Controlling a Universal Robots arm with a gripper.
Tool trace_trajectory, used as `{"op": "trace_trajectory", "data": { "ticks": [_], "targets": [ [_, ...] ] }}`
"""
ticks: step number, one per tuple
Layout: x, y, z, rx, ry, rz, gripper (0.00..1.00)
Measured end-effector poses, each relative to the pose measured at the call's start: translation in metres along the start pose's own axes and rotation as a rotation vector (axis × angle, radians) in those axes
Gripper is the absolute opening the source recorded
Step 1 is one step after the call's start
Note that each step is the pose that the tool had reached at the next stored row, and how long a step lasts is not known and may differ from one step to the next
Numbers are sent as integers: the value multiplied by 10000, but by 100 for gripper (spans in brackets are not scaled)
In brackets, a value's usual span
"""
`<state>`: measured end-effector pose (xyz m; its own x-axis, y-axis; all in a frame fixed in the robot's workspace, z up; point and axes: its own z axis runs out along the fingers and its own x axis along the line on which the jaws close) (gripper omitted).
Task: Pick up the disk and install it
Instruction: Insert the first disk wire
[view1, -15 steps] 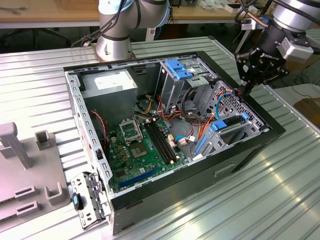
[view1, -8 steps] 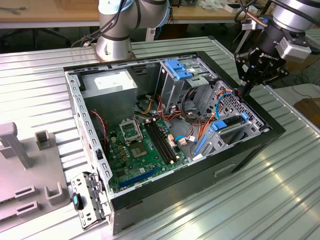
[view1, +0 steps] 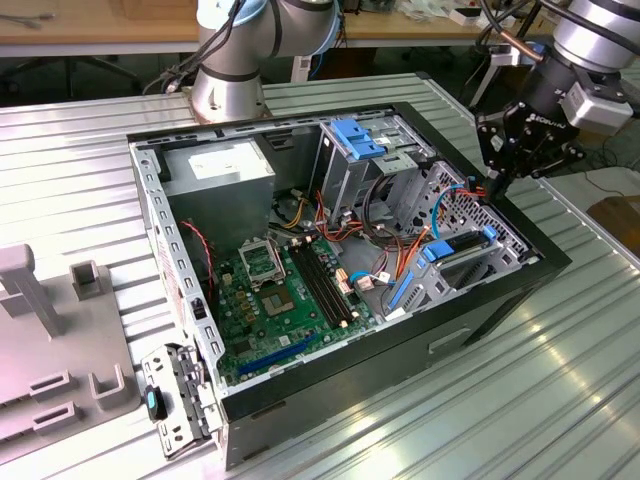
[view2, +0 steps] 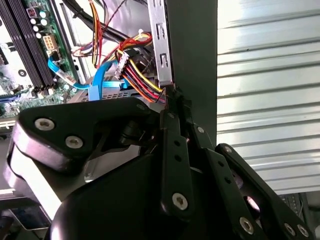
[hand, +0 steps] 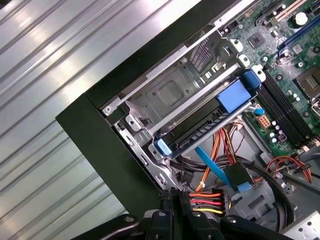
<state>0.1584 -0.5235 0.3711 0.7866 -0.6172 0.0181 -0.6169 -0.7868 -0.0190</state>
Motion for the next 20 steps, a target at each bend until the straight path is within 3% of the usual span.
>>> {"op": "trace_trajectory", "data": {
  "ticks": [9,12,14,20],
  "targets": [
    [0,1,12,-27,29,1464,17],
    [-37,30,15,-29,29,1567,17],
    [-128,101,13,-29,31,1571,17],
    [-120,88,30,-45,47,2407,17]
  ]
}}
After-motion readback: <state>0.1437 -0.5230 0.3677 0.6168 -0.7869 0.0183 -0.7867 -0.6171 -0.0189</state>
